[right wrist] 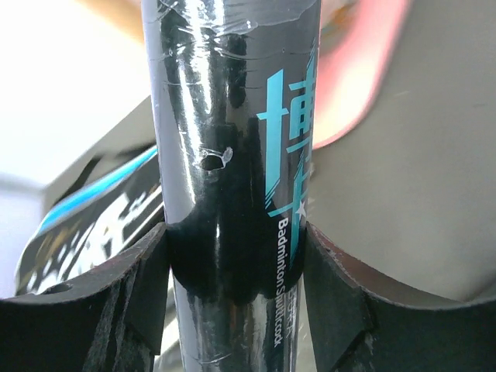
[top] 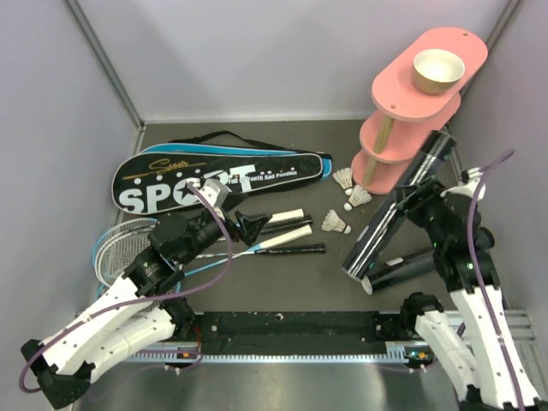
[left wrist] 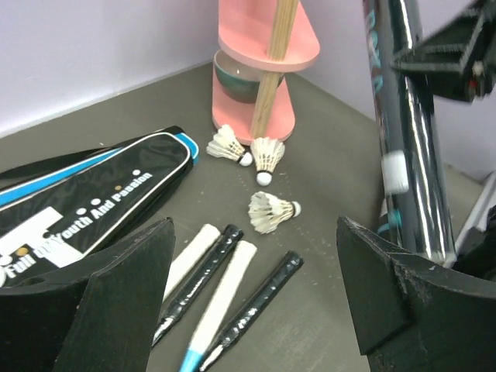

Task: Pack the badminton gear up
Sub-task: Open the lid of the shuttle tube.

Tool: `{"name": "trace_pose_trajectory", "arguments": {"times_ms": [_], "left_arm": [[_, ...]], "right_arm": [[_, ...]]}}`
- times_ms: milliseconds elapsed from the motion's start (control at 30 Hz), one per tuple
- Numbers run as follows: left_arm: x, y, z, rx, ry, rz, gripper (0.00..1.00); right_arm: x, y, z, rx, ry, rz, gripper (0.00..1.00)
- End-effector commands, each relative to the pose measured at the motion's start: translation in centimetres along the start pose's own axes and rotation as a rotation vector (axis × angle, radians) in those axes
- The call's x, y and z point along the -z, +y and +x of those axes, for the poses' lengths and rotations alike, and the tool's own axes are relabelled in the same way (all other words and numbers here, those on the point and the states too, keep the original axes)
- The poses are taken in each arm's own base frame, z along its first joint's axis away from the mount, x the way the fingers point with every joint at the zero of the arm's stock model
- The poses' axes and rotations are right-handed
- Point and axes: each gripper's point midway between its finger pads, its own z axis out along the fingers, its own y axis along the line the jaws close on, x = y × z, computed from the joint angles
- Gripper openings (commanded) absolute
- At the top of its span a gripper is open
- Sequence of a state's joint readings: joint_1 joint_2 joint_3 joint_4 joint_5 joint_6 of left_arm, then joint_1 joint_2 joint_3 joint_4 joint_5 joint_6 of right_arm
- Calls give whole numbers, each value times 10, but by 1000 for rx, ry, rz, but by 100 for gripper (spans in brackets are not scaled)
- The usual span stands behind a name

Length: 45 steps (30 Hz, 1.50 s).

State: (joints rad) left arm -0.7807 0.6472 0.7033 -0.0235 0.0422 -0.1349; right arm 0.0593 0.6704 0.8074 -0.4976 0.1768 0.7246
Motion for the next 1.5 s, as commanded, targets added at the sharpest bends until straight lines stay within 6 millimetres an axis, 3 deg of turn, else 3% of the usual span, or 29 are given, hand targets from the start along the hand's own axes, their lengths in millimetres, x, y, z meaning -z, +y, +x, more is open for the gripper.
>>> {"name": "trace_pose_trajectory", "arguments": {"times_ms": [0,33,100,233,300,333,400,433,567,900,1033,1067,1100,1133,1167,1200,1233,1267,1300,1333,1367,1433,1467], "left_arm": [[-6,-11,-38,162,-74,11,89],[-10,-11,-28,192,-30,6,91],[-14,-23,-30,269,-12,60,93],[-33,-49,-25,343,26,209,96],[-40,-48,-24,398,40,208,96],[-42,-48,-29,416,27,218,97],[-44,-44,-33,479,15,224,99],[-44,-46,-35,496,5,244,99],[-48,-40,-44,557,-75,249,99],[-72,-34,-44,594,-124,255,99],[-79,-32,-46,569,-138,276,89],[-79,-32,-45,535,-139,284,76],[-78,-28,-46,500,-139,285,66],[-78,-25,-42,464,-119,268,59],[-77,-18,-42,357,-125,245,49],[-76,-12,-37,298,-107,220,46],[-73,-4,-26,157,-73,211,44],[-69,-2,-21,82,-51,214,41],[-66,-1,-15,17,-28,221,37],[-62,-3,-9,-38,-8,246,36],[-55,-4,-3,-121,10,268,35],[-48,-8,9,-168,21,304,32],[-43,-11,0,-177,-24,310,31]], "right_arm": [[53,54,43,102,110,-349,24],[61,65,51,108,125,-418,24],[77,92,51,99,112,-563,24],[111,154,89,210,205,-855,25],[118,172,97,287,214,-928,25],[122,185,110,319,246,-984,26],[124,190,124,354,275,-1036,28],[126,202,121,339,247,-1080,28],[132,216,130,327,265,-1165,28],[139,230,148,283,270,-1188,28],[140,235,157,292,273,-1184,30],[138,236,157,287,278,-1171,35],[128,227,169,320,325,-1106,40],[114,221,168,333,316,-1015,47],[111,224,159,339,310,-969,62],[101,215,163,376,325,-890,72],[89,190,172,466,370,-775,78],[89,190,164,530,356,-765,89],[88,187,160,570,361,-740,91],[84,169,164,648,408,-673,92],[89,179,149,668,383,-690,93],[97,181,142,675,405,-717,97],[97,184,140,663,416,-746,98]]}}
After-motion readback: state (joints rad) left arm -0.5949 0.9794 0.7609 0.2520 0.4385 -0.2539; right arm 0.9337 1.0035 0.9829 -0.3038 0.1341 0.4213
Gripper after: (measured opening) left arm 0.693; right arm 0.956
